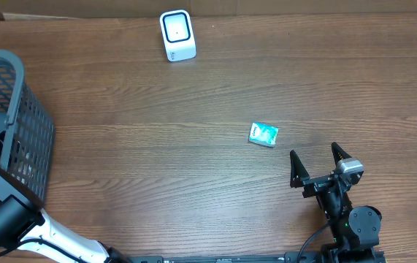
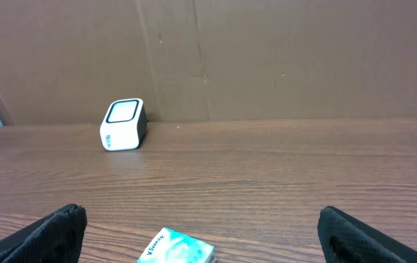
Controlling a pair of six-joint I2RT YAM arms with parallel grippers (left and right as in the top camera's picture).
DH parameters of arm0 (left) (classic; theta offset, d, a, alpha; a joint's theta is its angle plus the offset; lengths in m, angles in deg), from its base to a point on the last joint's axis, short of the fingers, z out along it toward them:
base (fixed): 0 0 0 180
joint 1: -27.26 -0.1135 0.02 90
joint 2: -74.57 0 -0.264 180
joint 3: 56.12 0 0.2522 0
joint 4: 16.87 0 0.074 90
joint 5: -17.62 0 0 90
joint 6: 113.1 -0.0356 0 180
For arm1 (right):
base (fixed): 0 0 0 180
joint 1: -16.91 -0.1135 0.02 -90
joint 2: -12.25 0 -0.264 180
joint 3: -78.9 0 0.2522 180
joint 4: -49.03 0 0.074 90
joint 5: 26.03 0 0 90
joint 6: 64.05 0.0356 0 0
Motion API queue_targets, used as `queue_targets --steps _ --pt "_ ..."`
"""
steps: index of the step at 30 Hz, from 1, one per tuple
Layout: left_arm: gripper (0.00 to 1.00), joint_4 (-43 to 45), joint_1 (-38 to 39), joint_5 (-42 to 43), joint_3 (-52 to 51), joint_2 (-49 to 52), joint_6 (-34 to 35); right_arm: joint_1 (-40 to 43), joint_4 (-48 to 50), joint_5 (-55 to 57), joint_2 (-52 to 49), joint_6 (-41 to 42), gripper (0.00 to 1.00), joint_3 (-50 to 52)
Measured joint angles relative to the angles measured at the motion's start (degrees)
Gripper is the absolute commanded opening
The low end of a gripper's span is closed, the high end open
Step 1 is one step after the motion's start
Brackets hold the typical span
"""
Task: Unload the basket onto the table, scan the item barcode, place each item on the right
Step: 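Grasp the clear dried-mushroom bag with the left gripper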
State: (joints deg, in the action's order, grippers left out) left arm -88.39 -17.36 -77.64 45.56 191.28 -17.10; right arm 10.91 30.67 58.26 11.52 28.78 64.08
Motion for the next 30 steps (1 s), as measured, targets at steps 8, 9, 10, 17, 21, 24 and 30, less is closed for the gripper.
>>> queue_targets --steps 8,9,10,17,21,24,30 --pt "0.05 -5.5 -0.1 0.6 2.9 1.4 0.3 0.0 0.0 0.0 0.0 0.0 1.0 0.0" --pt "0.05 -6.9 -0.1 0.9 3.7 1.8 0.4 0.0 0.0 0.0 0.0 0.0 1.0 0.0" --pt "0.05 -8.4 -0.1 1.2 4.4 2.2 0.6 0.0 0.0 0.0 0.0 0.0 1.0 0.0" --pt "0.04 -18.6 0.3 3.1 12.9 5.7 2.1 0.0 0.0 0.0 0.0 0.0 1.0 0.0" --pt "0.05 -23.3 1.5 3.9 20.4 5.8 2.9 0.0 0.0 0.0 0.0 0.0 1.0 0.0" --pt "0.04 -25.3 2.4 4.3 25.5 5.3 3.1 0.0 0.0 0.0 0.0 0.0 1.0 0.0" --pt "0.05 -27.1 3.5 4.7 31.2 -0.2 3.5 0.0 0.0 0.0 0.0 0.0 1.0 0.0"
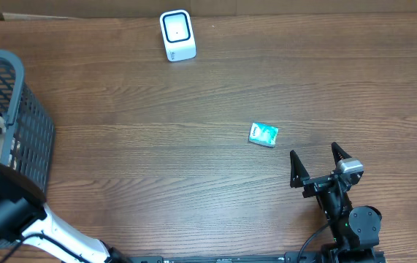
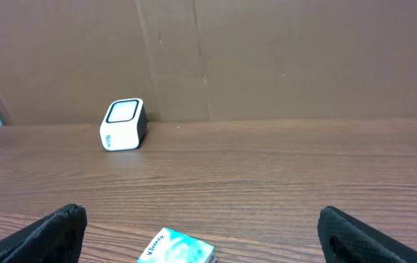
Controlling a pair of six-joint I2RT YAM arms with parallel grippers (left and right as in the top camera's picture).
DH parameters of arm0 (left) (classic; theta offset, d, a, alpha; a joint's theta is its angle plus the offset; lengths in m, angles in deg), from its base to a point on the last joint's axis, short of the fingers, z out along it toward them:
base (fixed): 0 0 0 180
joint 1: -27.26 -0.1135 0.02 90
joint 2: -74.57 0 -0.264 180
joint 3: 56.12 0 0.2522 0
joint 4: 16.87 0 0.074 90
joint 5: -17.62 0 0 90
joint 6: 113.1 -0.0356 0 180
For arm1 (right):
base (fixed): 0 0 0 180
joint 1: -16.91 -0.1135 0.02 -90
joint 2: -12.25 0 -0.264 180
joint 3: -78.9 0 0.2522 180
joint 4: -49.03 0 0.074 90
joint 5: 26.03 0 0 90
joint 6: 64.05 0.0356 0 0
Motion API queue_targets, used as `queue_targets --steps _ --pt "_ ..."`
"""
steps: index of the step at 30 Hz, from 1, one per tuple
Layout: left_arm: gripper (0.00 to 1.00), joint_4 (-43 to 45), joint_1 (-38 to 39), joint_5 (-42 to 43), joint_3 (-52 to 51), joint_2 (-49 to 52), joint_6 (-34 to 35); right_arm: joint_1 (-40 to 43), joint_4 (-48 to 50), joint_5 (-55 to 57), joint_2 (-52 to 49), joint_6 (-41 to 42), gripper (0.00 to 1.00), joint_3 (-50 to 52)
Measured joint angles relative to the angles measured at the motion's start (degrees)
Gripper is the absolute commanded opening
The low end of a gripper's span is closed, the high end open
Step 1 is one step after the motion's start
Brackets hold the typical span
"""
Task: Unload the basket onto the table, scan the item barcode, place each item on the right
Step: 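Grasp the clear dried-mushroom bag with the left gripper, then place the mushroom bag on the table beside the teal box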
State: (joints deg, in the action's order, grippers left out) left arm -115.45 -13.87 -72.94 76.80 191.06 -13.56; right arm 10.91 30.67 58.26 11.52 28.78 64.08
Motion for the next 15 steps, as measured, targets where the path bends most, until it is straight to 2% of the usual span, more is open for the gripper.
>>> queue_targets --steps 15 --pt "0.04 3.7 5.1 4.5 1.7 -27.1 1.1 0.0 0.0 0.0 0.0 0.0 1.0 0.0"
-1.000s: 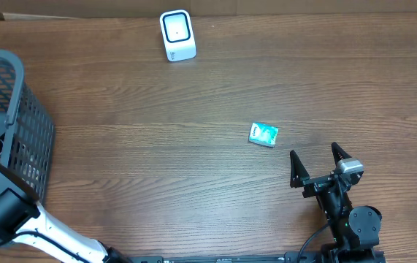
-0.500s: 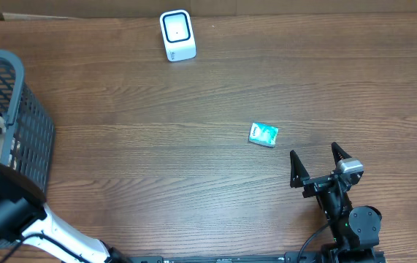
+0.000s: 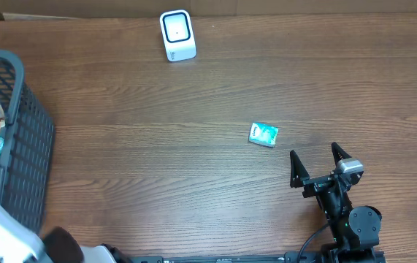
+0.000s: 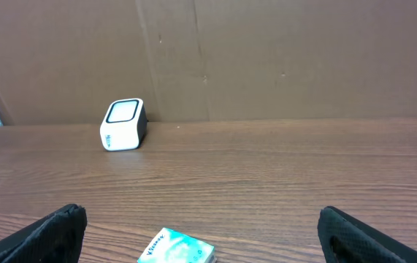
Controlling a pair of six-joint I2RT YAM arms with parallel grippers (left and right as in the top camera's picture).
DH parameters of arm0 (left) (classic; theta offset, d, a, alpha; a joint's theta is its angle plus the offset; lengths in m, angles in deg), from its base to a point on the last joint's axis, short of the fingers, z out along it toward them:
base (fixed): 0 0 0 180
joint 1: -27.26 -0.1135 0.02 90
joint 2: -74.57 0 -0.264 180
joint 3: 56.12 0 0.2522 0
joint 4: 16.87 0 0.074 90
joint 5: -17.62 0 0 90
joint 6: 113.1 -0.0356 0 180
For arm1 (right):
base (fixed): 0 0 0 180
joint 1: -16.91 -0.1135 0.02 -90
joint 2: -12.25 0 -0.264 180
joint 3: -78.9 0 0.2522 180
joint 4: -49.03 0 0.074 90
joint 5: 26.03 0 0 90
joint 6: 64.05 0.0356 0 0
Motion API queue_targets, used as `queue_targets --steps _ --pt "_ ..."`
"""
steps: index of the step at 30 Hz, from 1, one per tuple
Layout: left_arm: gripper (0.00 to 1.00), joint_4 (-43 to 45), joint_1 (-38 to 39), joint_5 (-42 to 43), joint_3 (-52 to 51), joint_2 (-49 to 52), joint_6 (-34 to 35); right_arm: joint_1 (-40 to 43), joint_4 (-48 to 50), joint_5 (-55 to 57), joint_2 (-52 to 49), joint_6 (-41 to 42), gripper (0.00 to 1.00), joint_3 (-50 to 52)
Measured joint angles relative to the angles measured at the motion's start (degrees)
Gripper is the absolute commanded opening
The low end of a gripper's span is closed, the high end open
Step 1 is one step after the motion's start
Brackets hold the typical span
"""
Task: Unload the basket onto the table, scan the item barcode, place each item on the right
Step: 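Place the mushroom bag on the table beside the teal box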
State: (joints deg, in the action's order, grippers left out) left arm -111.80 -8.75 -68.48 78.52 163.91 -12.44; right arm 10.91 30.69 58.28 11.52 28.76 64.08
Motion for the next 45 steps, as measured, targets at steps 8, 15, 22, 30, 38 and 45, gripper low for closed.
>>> queue_targets --steps 8,15,22,30,38,45 --pt "0.04 3.6 11.4 0.4 0.3 -12.9 0.3 0.0 0.0 0.0 0.0 0.0 1.0 0.0" --pt "0.04 -0.5 29.9 0.1 0.6 -16.6 2.3 0.0 0.0 0.0 0.0 0.0 1.0 0.0" --pt "0.04 1.0 46.6 -4.5 -6.9 -9.8 7.0 0.0 0.0 0.0 0.0 0.0 1.0 0.0" --pt "0.05 9.2 59.6 -6.3 -15.9 6.1 14.7 0.0 0.0 0.0 0.0 0.0 1.0 0.0" --pt "0.05 11.1 66.4 -6.3 -15.9 18.6 25.7 0.0 0.0 0.0 0.0 0.0 1.0 0.0" --pt "0.04 12.9 68.3 -4.0 -16.0 27.8 33.7 0.0 0.0 0.0 0.0 0.0 1.0 0.0"
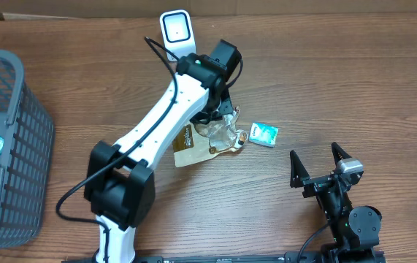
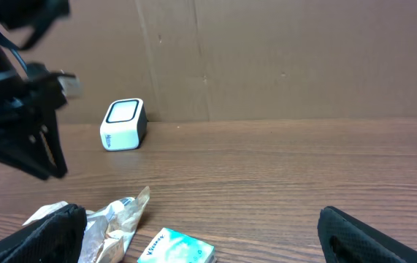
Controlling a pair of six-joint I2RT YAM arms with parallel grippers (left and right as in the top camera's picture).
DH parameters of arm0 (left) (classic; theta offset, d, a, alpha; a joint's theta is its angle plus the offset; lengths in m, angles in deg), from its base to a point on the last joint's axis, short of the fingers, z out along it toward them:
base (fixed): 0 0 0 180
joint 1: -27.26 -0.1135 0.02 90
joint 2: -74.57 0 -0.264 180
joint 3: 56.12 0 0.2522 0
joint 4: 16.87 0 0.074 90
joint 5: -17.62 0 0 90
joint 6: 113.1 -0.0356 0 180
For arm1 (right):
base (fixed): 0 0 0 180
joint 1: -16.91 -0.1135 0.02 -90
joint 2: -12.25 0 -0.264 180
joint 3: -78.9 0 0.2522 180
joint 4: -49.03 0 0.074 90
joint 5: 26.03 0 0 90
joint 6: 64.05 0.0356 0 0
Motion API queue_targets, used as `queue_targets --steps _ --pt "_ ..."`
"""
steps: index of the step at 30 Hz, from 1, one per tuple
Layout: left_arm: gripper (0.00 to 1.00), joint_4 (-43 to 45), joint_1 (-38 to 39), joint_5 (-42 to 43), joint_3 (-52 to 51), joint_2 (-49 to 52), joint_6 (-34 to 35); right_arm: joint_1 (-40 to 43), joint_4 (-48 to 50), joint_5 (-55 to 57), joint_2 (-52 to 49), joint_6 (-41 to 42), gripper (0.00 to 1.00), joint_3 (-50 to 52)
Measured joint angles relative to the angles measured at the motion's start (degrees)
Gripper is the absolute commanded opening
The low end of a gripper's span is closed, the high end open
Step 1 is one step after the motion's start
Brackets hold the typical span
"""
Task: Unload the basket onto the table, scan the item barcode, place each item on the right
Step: 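Place the mushroom bag on the table beside the teal box, then reach the left gripper back into the basket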
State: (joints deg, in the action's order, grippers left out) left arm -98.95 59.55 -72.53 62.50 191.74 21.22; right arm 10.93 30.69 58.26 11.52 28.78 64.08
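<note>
A brown and clear snack bag [image 1: 202, 139] lies crumpled on the table just left of a small teal Kleenex pack [image 1: 264, 134]. The white barcode scanner [image 1: 177, 34] stands at the far edge, also seen as the scanner [image 2: 123, 124] against the cardboard wall. My left gripper [image 1: 229, 117] hangs over the bag's clear end; whether its fingers still pinch the bag is not visible. In the right wrist view the left gripper [image 2: 46, 169] is dark above the bag [image 2: 102, 228]. My right gripper [image 1: 316, 162] stands open near the front edge, right of the Kleenex pack [image 2: 179, 249].
A grey mesh basket [image 1: 20, 139] stands at the left edge with a teal and orange packet inside. The left arm [image 1: 161, 120] stretches diagonally across the table's middle. A cardboard wall [image 2: 281, 58] closes the far side.
The left arm was at the basket with the snack bag lifted there. Now it reaches across the table's middle and the bag lies beside the Kleenex pack. The right arm has not moved.
The left arm stood low beside the basket, then reached into it, then held a snack bag up at the basket's rim. Now the bag rests mid-table below the scanner. The Kleenex pack, the scanner and my open right gripper stayed where they were.
</note>
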Motion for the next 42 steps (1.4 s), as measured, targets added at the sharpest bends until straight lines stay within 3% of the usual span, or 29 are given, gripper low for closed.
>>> queue_targets --steps 5,10,13,14,19,22,23,24,32,38,42 --pt "0.04 1.0 0.2 0.6 0.0 0.7 -0.1 0.0 0.0 0.0 0.0 0.0 1.0 0.0" --pt "0.04 -1.8 0.0 1.0 4.7 0.7 -5.7 0.0 0.0 0.0 0.0 0.0 1.0 0.0" --pt "0.13 -5.6 -1.1 1.2 11.6 0.7 -9.7 0.0 0.0 0.0 0.0 0.0 1.0 0.0" --pt "0.17 -7.1 -1.7 1.2 14.6 0.7 -11.1 0.0 0.0 0.0 0.0 0.0 1.0 0.0" --pt "0.61 -17.0 -6.4 1.2 31.1 0.7 -17.5 0.0 0.0 0.0 0.0 0.0 1.0 0.0" --pt "0.75 -23.5 -10.0 1.1 41.4 0.7 -20.0 0.0 0.0 0.0 0.0 0.0 1.0 0.0" --pt "0.91 -25.7 -11.4 0.9 44.8 0.7 -20.6 0.0 0.0 0.0 0.0 0.0 1.0 0.0" --pt "1.0 -27.4 -12.9 0.9 48.1 0.7 -21.5 0.0 0.0 0.0 0.0 0.0 1.0 0.0" --pt "1.0 -28.2 -29.1 1.2 55.3 -8.4 -25.0 0.0 0.0 0.0 0.0 0.0 1.0 0.0" --pt "1.0 -28.2 -46.8 1.4 55.2 -17.0 -25.3 0.0 0.0 0.0 0.0 0.0 1.0 0.0" --pt "1.0 -28.2 -60.6 1.4 49.8 -21.7 -25.0 0.0 0.0 0.0 0.0 0.0 1.0 0.0"
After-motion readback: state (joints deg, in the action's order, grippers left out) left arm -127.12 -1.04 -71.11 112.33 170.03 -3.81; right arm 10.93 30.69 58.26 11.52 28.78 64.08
